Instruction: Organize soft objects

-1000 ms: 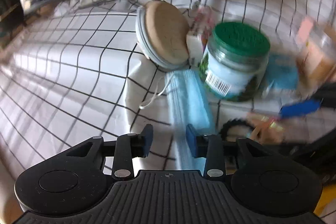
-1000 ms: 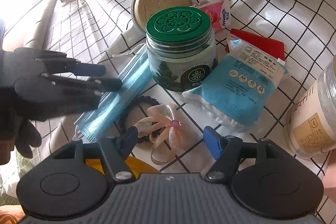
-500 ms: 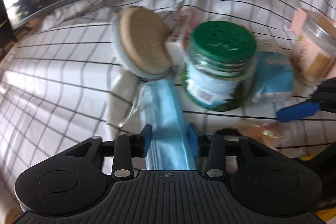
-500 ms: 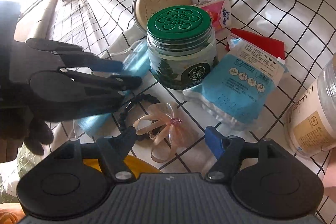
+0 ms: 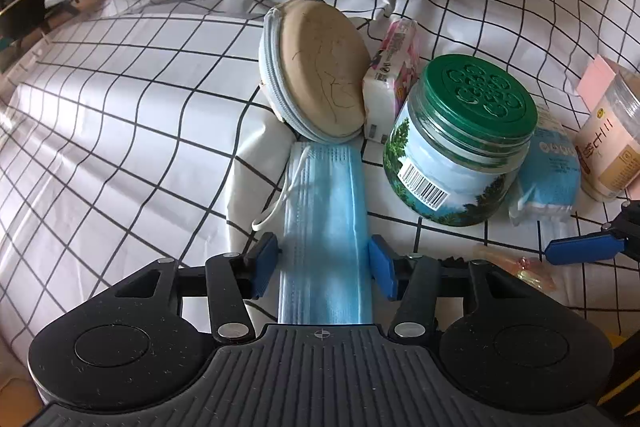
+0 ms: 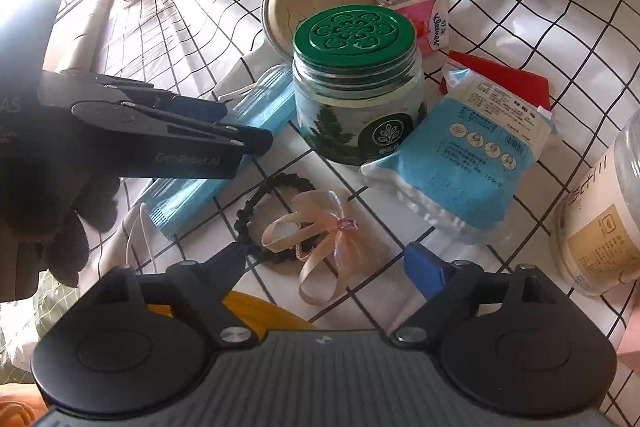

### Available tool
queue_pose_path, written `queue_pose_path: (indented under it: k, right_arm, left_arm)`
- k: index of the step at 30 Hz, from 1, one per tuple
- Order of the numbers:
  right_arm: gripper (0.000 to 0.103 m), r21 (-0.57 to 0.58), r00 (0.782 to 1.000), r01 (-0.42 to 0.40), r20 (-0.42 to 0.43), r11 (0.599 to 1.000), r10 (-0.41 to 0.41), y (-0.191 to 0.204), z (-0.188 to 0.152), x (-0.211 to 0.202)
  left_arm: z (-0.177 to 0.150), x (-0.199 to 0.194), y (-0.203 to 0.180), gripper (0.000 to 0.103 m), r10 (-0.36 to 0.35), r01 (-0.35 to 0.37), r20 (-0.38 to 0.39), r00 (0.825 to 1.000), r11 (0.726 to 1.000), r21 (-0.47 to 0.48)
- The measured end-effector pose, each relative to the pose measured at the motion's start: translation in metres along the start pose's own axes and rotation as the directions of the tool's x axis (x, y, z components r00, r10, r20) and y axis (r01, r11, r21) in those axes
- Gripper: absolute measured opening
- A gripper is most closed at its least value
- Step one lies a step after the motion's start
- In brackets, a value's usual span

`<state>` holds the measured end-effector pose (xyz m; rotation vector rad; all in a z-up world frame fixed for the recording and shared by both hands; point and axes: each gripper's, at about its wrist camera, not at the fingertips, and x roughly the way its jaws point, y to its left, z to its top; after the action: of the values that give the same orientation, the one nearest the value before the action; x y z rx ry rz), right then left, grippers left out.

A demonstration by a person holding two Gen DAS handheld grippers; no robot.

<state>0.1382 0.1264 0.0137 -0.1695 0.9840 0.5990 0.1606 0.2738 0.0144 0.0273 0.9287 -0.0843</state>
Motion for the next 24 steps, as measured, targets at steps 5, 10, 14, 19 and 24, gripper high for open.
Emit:
queue_pose_path:
  k: [5, 10, 14, 19, 24]
  right_arm:
    - [0.088, -0.009, 0.999, -0.024, 0.032, 1.000, 0.024, -0.006, -0.002, -0.013]
    - [0.086, -0.043, 1.000, -0.017, 0.019, 0.999, 0.018, -0.008, 0.004, -0.023]
    - [0.056, -0.067, 0.998, -0.049, -0.034, 0.997, 0.046, -0.008, 0.015, -0.018]
    - [0.042, -0.076, 0.994, -0.041, -0.101, 0.996, 0.033, -0.011, 0.026, 0.005]
    - [0.010, -0.051, 0.990, -0.032, -0.138, 0.998, 0.025, -0.004, 0.029, 0.004]
  left_arm:
    - [-0.003, -0.001, 0.000, 0.051, -0.012, 0.011, 0.017, 1.000, 1.000, 0.015]
    - [-0.008, -0.007, 0.003, 0.020, -0.041, 0.042, 0.040, 0.998, 0.999, -0.032]
    - [-0.016, -0.013, 0.010, 0.014, -0.083, 0.087, 0.053, 0.995, 0.994, -0.073]
    - [-0.024, -0.023, 0.023, 0.011, -0.116, 0.124, 0.076, 0.990, 0.985, -0.120]
    - [-0.031, -0.041, 0.039, 0.010, -0.127, 0.143, 0.106, 0.986, 0.976, -0.167]
